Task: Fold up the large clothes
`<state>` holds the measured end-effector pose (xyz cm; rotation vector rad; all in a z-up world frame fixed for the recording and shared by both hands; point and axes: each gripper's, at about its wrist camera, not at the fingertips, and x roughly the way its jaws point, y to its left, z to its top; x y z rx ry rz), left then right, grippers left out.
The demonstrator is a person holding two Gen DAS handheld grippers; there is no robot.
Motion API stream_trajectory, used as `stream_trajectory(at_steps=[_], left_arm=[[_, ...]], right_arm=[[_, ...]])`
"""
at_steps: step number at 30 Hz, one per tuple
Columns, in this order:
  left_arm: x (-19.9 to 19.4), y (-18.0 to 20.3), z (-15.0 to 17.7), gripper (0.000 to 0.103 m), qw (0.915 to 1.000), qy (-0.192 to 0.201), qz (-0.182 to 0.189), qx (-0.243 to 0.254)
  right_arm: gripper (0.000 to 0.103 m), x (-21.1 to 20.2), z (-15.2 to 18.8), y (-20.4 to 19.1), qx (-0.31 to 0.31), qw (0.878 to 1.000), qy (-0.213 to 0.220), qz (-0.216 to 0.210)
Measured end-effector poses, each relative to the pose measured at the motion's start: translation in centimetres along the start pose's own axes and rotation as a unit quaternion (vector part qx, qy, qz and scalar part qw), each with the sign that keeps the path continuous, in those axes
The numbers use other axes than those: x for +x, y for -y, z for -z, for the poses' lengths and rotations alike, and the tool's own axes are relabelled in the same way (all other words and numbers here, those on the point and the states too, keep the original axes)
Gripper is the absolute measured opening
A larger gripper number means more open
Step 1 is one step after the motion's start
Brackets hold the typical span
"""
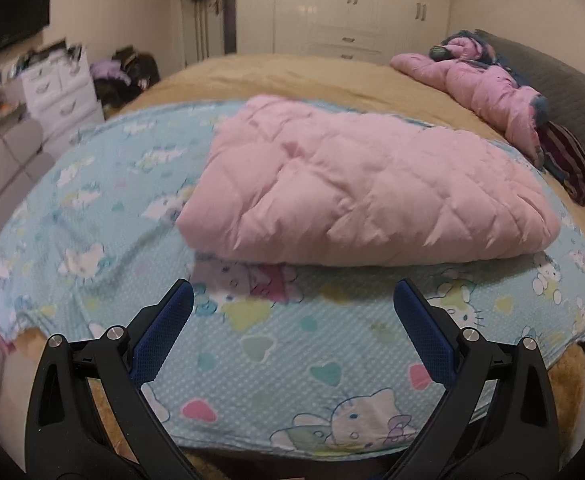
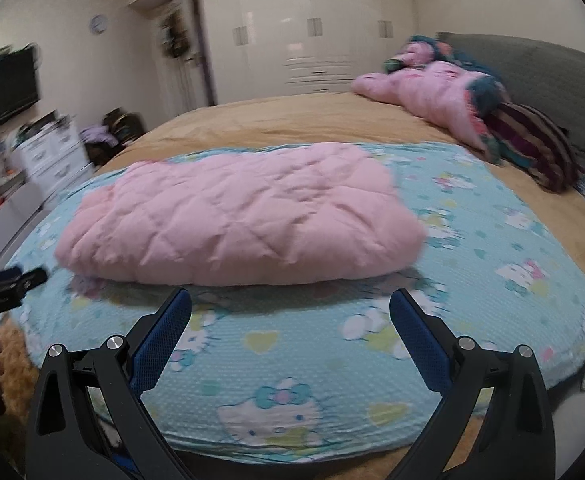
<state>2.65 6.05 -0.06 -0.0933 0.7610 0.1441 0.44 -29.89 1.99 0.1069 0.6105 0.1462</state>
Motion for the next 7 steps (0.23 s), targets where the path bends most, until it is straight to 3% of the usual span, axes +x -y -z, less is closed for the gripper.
stream_trajectory(at_steps=[2,4,6,7], left_arm=[[0.8,-2.4,-0.4,0.094,0.9997,-0.004,-0.010,-0.023],[2.6,-6.3,-1.4,0.094,0.9973,-0.021,-0.053,-0.047],[4.4,-12.0,-3.1,0.094,0.9907,-0.028,-0.108,-0.078],[4.9,-14.3,-3.7,0.094,0.9865,-0.025,-0.133,-0.093]], right_arm=[[0.099,-0.5,0.7,3.9,0.043,0.998,0.012,0.050],[0.099,-1.0,1.8,8.8,0.096,0.989,0.014,0.107],[0.099,-1.9,4.2,16.8,0.165,0.963,0.002,0.212],[0.099,-2.7,5.8,20.9,0.192,0.942,-0.002,0.276]])
